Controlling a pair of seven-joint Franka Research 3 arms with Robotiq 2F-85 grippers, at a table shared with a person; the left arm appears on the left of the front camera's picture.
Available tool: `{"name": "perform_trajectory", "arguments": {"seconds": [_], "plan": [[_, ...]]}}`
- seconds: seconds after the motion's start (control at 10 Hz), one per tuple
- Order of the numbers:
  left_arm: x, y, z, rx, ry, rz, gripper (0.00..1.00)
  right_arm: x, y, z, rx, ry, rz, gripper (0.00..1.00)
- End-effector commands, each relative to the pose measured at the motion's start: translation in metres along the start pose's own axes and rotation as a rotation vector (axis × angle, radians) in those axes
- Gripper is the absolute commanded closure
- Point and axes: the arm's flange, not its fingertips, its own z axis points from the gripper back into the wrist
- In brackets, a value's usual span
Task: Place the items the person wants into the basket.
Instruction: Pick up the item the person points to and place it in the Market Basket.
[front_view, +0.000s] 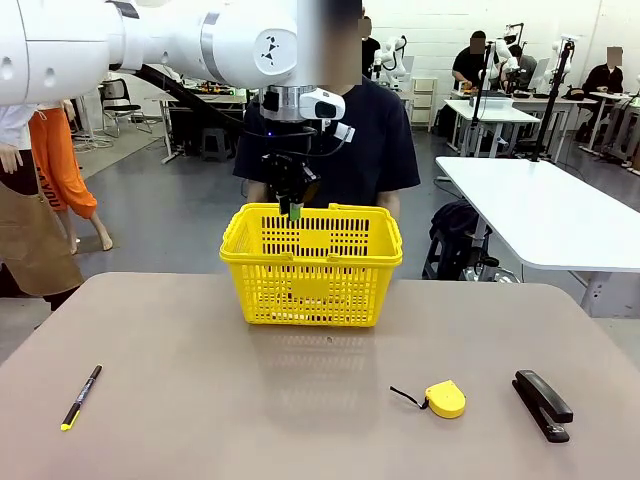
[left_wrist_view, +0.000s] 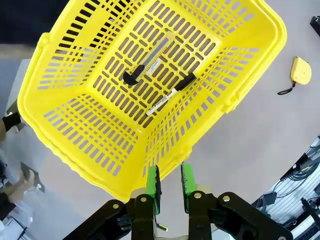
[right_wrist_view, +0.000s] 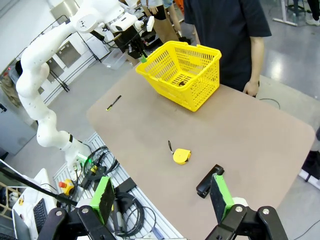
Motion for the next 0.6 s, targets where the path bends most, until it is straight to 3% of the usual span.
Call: {"name": "perform_trajectory", "arguments": {"seconds": [0.0, 0.5], "plan": [[-0.0015, -0.0012, 0.0005, 0.005, -0.008, -0.001, 0.74, 0.0026, -0.0002, 0.0007, 0.02, -0.018, 0.017, 0.0], [0.0001, -0.0001, 0.0, 0.0, -0.001, 0.0, 0.74, 0.0026, -0.0002, 0.0007, 0.02, -0.018, 0.017, 0.0]]}}
